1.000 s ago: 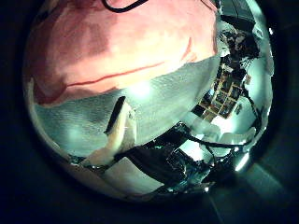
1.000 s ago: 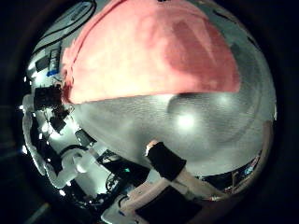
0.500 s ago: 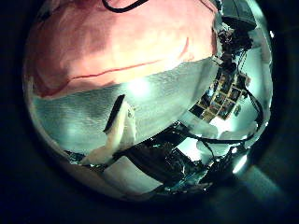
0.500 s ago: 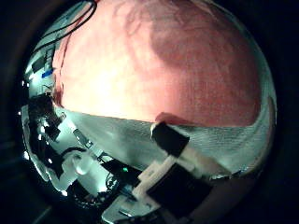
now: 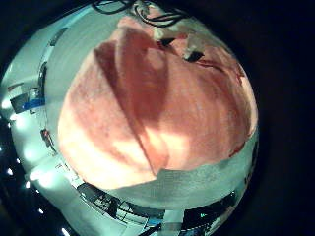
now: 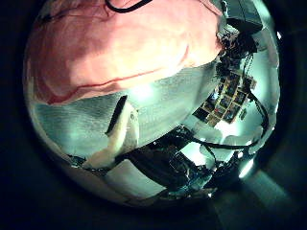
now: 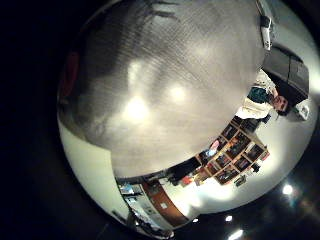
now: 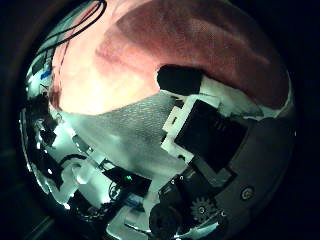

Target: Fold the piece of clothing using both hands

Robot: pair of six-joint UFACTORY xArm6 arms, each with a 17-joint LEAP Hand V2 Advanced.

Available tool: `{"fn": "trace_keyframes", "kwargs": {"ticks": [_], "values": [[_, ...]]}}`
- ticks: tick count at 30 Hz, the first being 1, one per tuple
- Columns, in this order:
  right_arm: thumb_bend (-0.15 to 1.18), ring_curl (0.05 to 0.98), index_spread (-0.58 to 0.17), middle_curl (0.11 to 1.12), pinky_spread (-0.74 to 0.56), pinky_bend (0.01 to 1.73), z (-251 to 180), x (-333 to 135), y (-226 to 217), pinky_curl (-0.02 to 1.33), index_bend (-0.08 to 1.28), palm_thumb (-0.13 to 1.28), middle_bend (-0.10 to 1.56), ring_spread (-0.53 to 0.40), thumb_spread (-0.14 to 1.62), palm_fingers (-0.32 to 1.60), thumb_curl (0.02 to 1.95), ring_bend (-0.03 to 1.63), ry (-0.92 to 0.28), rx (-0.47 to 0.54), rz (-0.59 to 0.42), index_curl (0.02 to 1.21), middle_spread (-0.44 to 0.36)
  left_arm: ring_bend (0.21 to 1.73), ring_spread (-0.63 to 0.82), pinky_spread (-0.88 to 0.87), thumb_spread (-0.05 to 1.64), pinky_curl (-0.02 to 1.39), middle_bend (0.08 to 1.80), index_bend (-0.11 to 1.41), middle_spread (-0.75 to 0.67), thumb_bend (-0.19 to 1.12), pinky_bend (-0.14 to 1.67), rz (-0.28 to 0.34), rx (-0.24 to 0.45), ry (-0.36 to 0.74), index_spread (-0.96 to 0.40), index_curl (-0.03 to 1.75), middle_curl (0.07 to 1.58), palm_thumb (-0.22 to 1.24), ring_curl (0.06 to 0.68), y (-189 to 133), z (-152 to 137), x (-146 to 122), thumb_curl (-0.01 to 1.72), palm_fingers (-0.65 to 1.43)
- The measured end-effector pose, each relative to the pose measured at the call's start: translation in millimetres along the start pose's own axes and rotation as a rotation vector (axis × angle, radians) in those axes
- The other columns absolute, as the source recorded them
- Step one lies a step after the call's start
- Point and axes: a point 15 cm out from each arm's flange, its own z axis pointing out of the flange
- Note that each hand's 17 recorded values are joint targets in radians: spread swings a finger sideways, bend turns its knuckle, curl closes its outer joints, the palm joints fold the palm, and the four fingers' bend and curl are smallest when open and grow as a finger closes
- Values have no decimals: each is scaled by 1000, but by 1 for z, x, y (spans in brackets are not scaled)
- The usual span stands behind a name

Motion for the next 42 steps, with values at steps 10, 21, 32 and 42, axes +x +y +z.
{"fn": "trace_keyframes", "kwargs": {"ticks": [10, 21, 32, 42], "values": [[10, 551, -381, 709, -384, 1159, -8, 15, 9, 503, 864, 932, 1076, -234, 964, 1294, 500, 1223, -5, 27, 33, 690, -199, 614, 405, 457, 1290, 336, 180, 179, 185, -12, 373, 4, 5, -3, -1, 362, 319, 446, 219, -1, -2, 2, 298, 87], [11, 640, -305, 771, -279, 1323, -18, 38, 24, 609, 1040, 1056, 1241, -215, 1009, 1155, 605, 1337, -14, 54, 71, 803, -148, 607, 406, 457, 1289, 337, 177, 182, 177, -12, 366, 3, 6, 1, -1, 367, 315, 446, 220, -2, -3, 1, 301, 92], [-9, 684, -272, 782, -248, 1341, -65, 61, 48, 650, 1069, 1060, 1286, -215, 1042, 1113, 682, 1356, -11, 170, 119, 832, -127, 608, 405, 457, 1289, 339, 178, 178, 183, -11, 361, 13, 43, 49, -1, 368, 312, 455, 222, -8, -7, 16, 301, 100], [-8, 708, -260, 778, -236, 1331, -149, 0, 54, 675, 1078, 1046, 1296, -217, 1048, 1113, 735, 1344, 14, 346, 23, 840, -120, 613, 402, 457, 1295, 343, 177, 177, 187, -12, 361, 10, 113, 58, 4, 369, 310, 465, 224, 2, -35, 11, 297, 96]]}}
